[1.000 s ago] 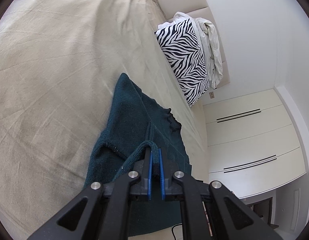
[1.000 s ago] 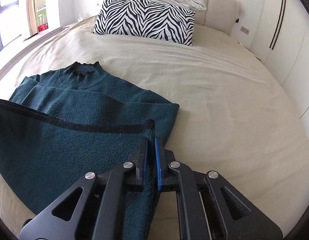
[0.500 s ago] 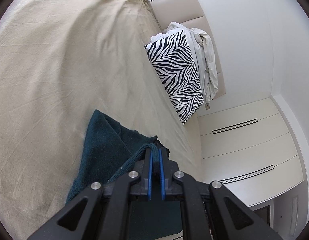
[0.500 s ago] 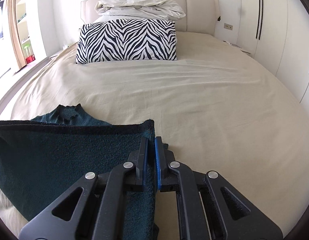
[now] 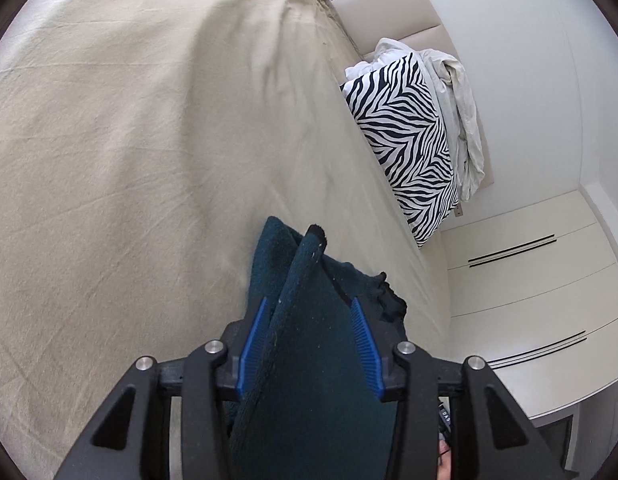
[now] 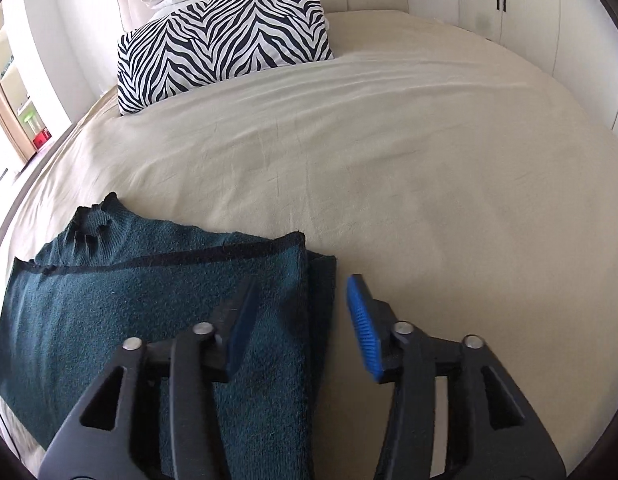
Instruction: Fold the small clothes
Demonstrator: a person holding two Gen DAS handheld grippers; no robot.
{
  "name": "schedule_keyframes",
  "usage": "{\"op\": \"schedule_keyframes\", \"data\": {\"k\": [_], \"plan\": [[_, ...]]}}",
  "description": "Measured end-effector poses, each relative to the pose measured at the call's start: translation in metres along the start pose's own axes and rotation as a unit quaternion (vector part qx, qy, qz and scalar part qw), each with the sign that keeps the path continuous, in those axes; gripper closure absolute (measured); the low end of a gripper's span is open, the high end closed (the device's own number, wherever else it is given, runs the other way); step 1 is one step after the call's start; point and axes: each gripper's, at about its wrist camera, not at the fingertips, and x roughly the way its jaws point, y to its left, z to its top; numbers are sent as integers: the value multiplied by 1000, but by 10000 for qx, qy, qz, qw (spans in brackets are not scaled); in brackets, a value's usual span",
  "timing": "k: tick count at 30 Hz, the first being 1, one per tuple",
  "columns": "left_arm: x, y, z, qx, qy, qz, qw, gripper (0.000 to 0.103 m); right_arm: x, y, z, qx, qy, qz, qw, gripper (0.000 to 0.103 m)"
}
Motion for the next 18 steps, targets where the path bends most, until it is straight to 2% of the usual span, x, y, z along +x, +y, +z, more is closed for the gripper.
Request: {"op": "schedule_keyframes", "data": {"k": [3,7,13,16,18], "plan": [[1,-5,-9,303,29,191,9994,58,-17,3,-5,-182,-112,35,9998,50],[10,-24,-8,869,-72,494,9950,50,-35,3,-11,-205,-114,138,9996,50],[40,-48,-5,1825,-9,1232,9755,50,-44,8,-29,-370,-55,118,9992,50],[54,-48,-3,2021,27,1456,9685,51,-43,8,-36,-382,-17,132,9992,50],[58,-49,-3,2154,6,1571,9638,57,-41,7,-40,-375,24,154,9992,50]]}}
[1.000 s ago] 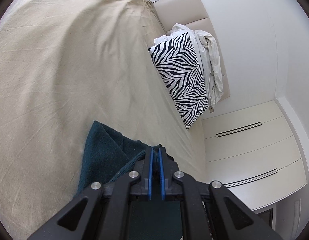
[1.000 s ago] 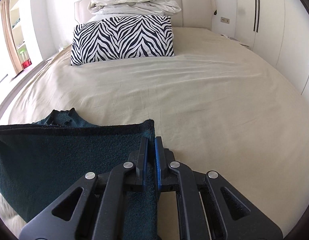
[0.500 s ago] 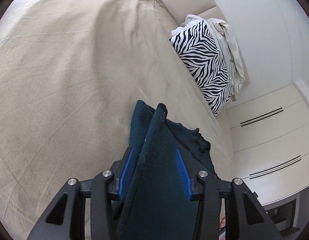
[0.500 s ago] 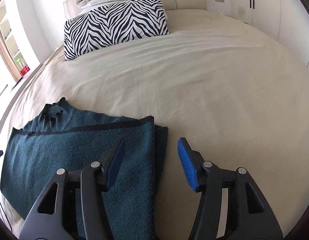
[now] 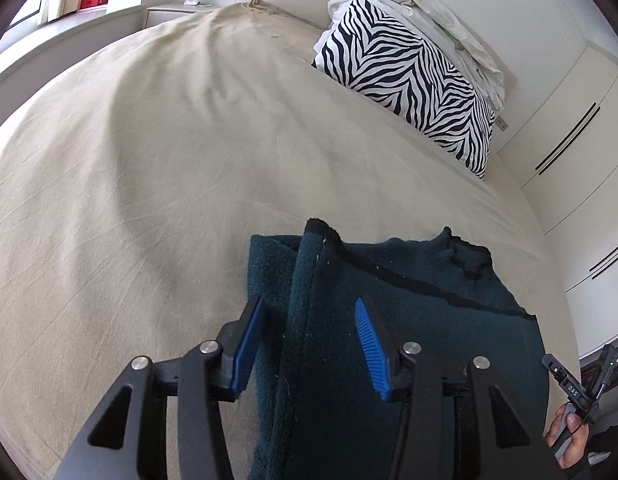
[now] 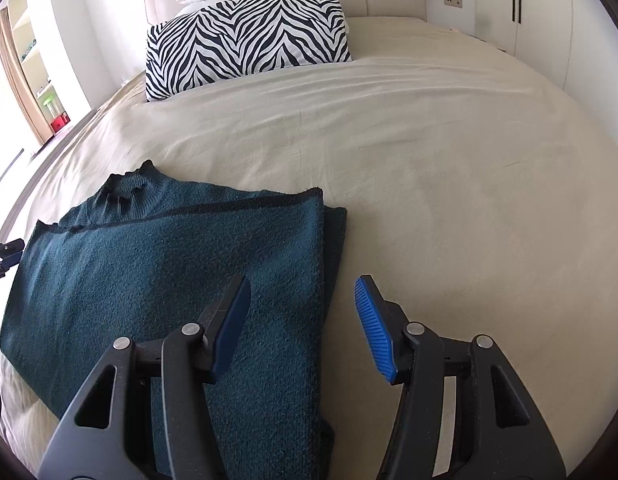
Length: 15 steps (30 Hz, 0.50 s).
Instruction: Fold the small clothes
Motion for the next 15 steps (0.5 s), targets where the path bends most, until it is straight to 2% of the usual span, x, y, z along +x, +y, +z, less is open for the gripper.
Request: {"op": "schedule_keyframes", "data": {"k": [4,6,8,10,12,13,15], "plan": [[3,-2,-1,135,23,74,9999,80,4,1,-5,-116,2,-28,9999,50],[4,-4,-3,234,11,158,9996,84,5,2,-5,-146,-2,-41,9999,50],[6,-5,-4,273,55,172,9995,94,7,4,-6,-188,44,-26,9998,50],[5,-5,-4,282,41,176,9994,96,10,9,-7,-285,115,-5,9995,51],[3,-3,-4,244,11,146,9996,96,11,16,-9,-468,104,-62,9988,59],[3,-2,-4,200,4,117,9997,96,11,19,-10,-556,97,-116,9983,68],[1,5,-4,63,-16,57,10000,96,12,22,-9,-631,89,-197,9978,75]]}}
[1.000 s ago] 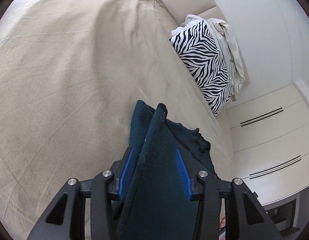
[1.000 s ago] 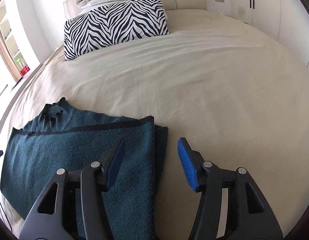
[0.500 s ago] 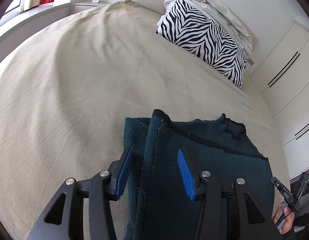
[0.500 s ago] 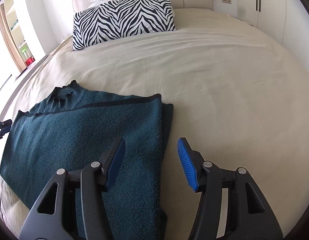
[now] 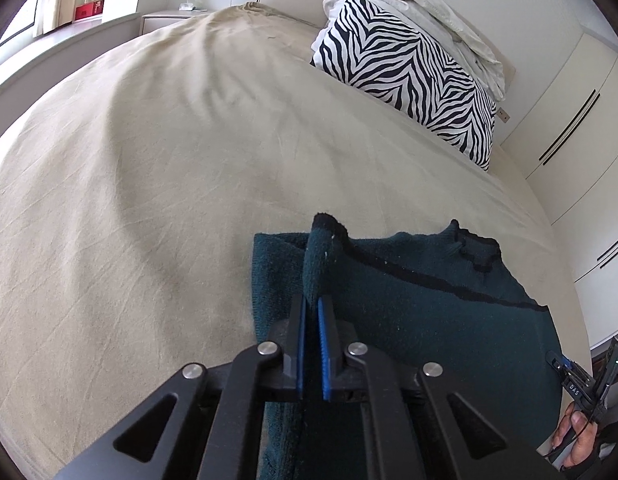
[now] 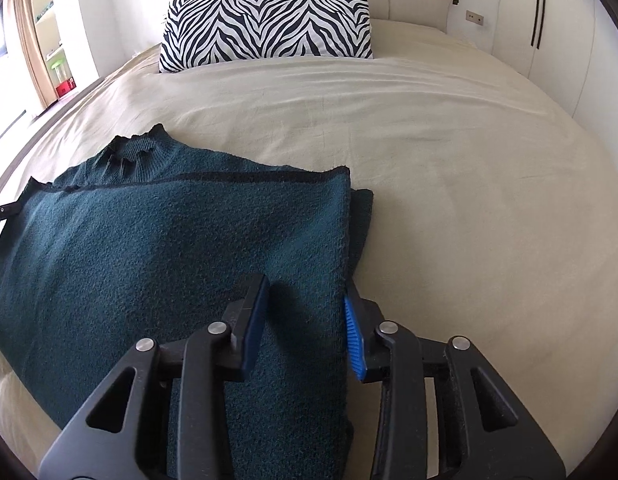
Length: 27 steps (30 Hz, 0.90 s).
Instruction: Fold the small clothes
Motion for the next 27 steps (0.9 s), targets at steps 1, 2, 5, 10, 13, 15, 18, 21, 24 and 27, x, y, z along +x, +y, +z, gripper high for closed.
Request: {"op": "schedule_keyframes", "data": {"k": [1,2,5,10,13,15,18,21,24,27], "plan": [[-1,3,0,-67,-9,-32,10000,97,0,0,1,6,-1,-12,10000,83],[-3,6,0,-124,-39,-47,9999,97,0,0,1,5,0,-35,10000,87],[-9,14,-1,-250,-107,-86,9996,97,-4,1,4,-22,-39,-68,10000,91],[-17,22,-2,-345,-198,-122,9991,97,-11,6,10,-25,-139,-59,9999,93],[-19,23,-3,-350,-244,-122,9990,97,-15,9,15,40,-190,-13,9998,93],[-15,24,-5,-380,-225,-110,9990,97,-12,9,17,82,-150,-70,9998,92],[-1,30,-9,-485,5,-126,9987,96,12,-7,11,449,315,-32,9985,88],[-3,37,-10,-635,12,-298,9975,90,8,-25,4,969,245,122,9949,70],[-15,41,-11,-733,-101,-228,9970,81,-5,-40,-6,1373,87,305,9900,56],[-36,35,-14,-666,-372,-85,9971,80,-21,-51,-16,1592,-79,302,9868,56]]}}
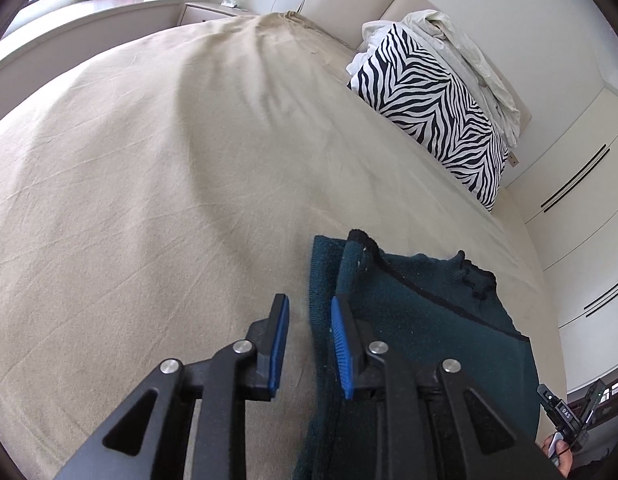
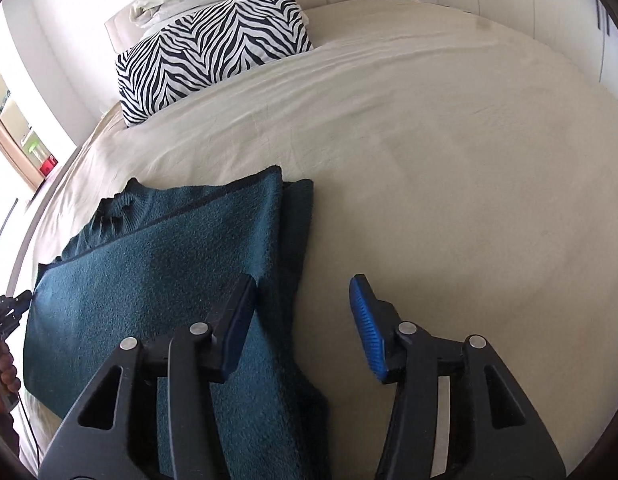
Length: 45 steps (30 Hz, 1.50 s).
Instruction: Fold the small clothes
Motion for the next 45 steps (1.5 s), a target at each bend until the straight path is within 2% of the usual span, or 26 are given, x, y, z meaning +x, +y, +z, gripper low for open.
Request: {"op": "schedule_keyframes", "data": {"k": [3,6,8,11,14,15,17,18,20,24,26,28,31,33,35,37,38,40,41,43,45], "plan": [[-19,-24,-12,357,-147,-69,9992,80,-23,1,-8,128,-164,370,9991,56],[-30,-60,-40,845,-88,-186,9962,73,-41,21,-22,203,-107,1230,9921,56],[-32,-81,-65,1139,9,-219,9933,65,-43,45,-34,220,130,1912,9812,56],[-29,-99,-101,1429,186,-154,9894,63,-37,85,-60,155,621,2708,9605,56],[-14,-95,-122,1433,491,9,9885,62,-22,118,-90,175,1116,3317,9366,56],[-9,-90,-125,1415,576,39,9883,62,-16,128,-99,107,1256,3335,9343,56],[-9,-84,-130,1529,494,54,9870,67,-3,142,-117,-77,1564,3292,9312,56],[-12,-83,-131,1608,484,110,9857,69,3,144,-124,-122,1641,3148,9348,56],[-16,-79,-133,1672,468,145,9847,69,4,136,-130,-51,1554,3200,9346,58],[-22,-64,-133,1625,428,73,9857,74,-2,81,-118,698,1156,3018,9438,59],[-27,-56,-133,1566,417,42,9868,78,-10,47,-114,1076,862,2807,9498,61],[-34,-47,-132,1442,415,13,9887,79,-17,14,-112,1415,599,2607,9531,64],[-49,-36,-129,1194,350,47,9922,78,-39,-32,-117,1983,221,2190,9551,64],[-61,-41,-128,1200,275,32,9924,74,-58,-54,-119,2285,-28,1910,9546,62],[-71,-58,-130,1291,174,-241,9912,60,-78,-58,-118,2437,-315,1799,9525,59],[-72,-82,-132,1376,139,-583,9887,50,-87,-43,-114,2371,-440,2136,9467,59],[-70,-93,-134,1395,154,-724,9875,45,-87,-29,-112,2303,-361,2344,9438,59],[-58,-111,-137,1419,260,-822,9861,44,-75,17,-109,2084,-3,2778,9378,59],[-48,-117,-140,1463,345,-783,9855,44,-65,45,-110,1972,206,2984,9336,59],[-26,-120,-144,1531,600,-379,9857,44,-43,91,-114,1776,640,3260,9263,59],[-13,-109,-146,1483,766,-148,9859,46,-21,129,-121,1566,1091,3476,9180,59]]}}
